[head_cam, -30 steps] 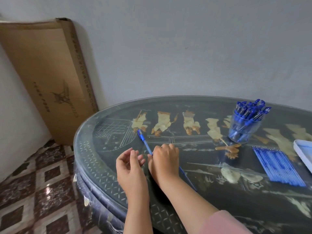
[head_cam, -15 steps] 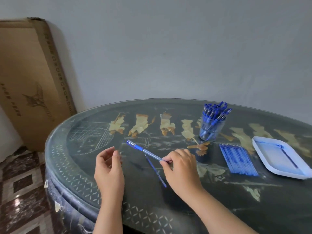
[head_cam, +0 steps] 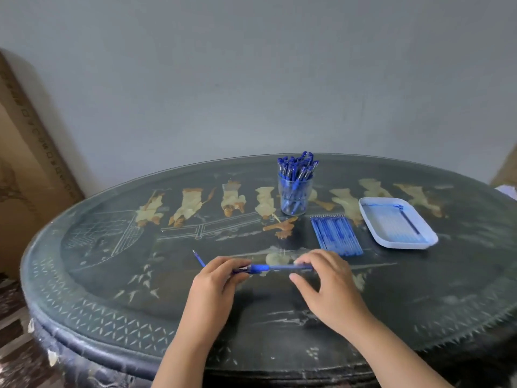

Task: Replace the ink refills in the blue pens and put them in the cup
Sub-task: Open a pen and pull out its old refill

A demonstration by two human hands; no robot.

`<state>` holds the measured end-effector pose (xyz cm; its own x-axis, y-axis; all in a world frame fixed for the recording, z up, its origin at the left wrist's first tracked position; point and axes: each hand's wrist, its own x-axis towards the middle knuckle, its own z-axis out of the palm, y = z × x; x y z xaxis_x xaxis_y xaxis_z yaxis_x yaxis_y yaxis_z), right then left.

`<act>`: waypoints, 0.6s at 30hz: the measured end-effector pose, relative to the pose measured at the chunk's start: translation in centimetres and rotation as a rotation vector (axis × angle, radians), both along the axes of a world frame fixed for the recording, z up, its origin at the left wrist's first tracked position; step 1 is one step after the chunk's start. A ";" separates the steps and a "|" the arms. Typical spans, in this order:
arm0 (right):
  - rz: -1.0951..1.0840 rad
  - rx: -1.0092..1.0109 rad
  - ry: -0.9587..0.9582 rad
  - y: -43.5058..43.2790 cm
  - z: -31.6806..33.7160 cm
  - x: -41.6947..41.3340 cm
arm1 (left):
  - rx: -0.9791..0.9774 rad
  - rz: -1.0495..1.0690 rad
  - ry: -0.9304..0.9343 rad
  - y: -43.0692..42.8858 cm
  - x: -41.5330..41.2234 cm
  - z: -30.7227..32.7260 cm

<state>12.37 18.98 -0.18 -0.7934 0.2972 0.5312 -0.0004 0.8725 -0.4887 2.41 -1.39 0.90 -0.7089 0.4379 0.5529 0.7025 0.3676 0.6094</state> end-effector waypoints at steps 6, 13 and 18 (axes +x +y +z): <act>-0.029 0.259 0.012 -2.2 -1.0 -1.9 | -0.046 -0.087 0.097 0.9 -0.2 -0.6; -0.050 0.268 0.076 -2.4 -0.9 -2.6 | -0.108 0.014 0.207 1.5 -0.8 -1.8; -0.055 0.307 0.135 -2.6 -0.7 -2.4 | -0.080 0.007 0.149 1.4 -0.2 -1.3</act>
<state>9.94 16.40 -0.85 -0.6972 0.1474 0.7015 0.0038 0.9794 -0.2020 2.17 -0.01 -0.44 -0.6246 0.4804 0.6157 0.7803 0.4157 0.4672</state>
